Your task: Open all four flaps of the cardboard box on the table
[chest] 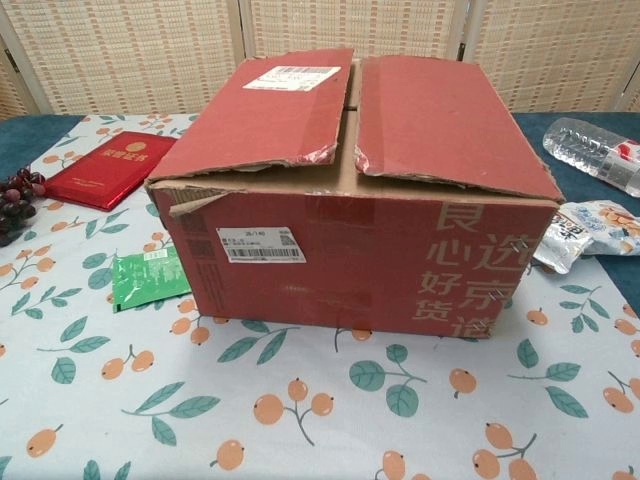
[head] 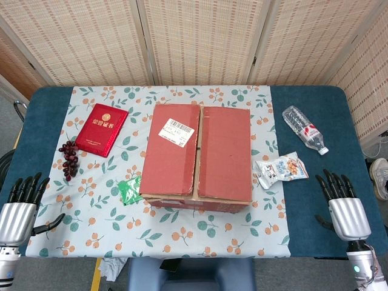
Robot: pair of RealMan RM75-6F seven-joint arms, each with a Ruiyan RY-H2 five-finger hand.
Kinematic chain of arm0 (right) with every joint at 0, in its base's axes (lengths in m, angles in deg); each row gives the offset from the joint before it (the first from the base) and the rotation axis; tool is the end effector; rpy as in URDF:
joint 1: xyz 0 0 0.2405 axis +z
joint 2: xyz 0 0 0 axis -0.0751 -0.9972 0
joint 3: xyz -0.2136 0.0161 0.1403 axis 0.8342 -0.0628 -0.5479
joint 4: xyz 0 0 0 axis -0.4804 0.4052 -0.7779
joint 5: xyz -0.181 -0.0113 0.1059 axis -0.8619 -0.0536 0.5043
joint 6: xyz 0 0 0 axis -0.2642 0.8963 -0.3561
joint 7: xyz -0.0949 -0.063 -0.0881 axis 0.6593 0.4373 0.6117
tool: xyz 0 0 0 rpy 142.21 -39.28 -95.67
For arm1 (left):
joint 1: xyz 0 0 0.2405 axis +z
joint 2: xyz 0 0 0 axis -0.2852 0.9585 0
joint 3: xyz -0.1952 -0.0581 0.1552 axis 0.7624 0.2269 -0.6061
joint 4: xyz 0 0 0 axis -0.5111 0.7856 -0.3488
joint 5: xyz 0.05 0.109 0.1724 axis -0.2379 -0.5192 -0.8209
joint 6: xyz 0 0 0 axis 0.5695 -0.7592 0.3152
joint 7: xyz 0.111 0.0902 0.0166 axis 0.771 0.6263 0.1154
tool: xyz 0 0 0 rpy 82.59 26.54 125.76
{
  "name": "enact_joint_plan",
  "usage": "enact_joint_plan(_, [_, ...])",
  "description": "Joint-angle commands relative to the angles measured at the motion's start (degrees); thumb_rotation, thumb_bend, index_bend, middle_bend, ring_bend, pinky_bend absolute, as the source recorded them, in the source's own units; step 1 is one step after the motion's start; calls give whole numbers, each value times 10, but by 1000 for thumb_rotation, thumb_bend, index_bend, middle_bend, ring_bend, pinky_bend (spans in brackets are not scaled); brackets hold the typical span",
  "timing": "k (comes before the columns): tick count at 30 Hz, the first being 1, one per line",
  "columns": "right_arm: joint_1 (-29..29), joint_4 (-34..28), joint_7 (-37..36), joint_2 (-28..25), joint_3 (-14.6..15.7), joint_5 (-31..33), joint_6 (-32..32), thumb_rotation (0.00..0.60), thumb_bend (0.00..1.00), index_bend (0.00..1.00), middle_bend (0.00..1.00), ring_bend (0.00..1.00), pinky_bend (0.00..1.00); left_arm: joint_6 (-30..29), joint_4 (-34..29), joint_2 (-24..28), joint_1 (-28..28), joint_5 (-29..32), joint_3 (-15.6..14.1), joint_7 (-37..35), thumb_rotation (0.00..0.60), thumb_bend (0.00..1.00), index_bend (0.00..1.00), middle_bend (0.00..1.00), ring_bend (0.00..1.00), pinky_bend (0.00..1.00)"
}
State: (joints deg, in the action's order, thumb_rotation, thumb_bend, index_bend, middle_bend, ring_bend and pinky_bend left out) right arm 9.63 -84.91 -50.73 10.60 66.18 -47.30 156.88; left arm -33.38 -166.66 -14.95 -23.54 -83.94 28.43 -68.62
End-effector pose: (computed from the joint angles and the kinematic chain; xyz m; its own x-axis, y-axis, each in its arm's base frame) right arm -0.3043 -0.1806 0.1342 0.5481 -0.0352 0.8357 -0.8362 -0.0490 0.5463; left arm -0.3080 0.1914 0.1457 0.6045 -0.0435 0.7954 0.7925 -0.0680 -0.6060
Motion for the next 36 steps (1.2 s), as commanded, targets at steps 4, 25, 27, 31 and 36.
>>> enact_joint_plan(4, [0,2,-6,0,2,-8,4,600,219,0,0,0,0,8,-1,-2,-2,10,1,7,24,191,0,0,0,0])
enact_joint_plan(25, [141,-94,-71,-14,-18,-110,-116,600,226,0,0,0,0,52,14,14,-25,38,13,-29,29,369,0,0,0,0])
enact_joint_plan(27, [153,-105,-66,-10,-24,-103,-131,600,227,0,0,0,0,57,16,15,-26,44,15,-33,27,385,0,0,0,0])
enact_joint_plan(31, [174,-116,-69,1,-29,-106,-146,600,280,0,0,0,0,58,17,18,-27,48,17,-43,27,398,0,0,0,0])
enact_joint_plan(36, [199,-125,-74,21,-39,-117,-152,600,358,0,0,0,0,59,12,20,-26,48,14,-43,27,420,0,0,0,0])
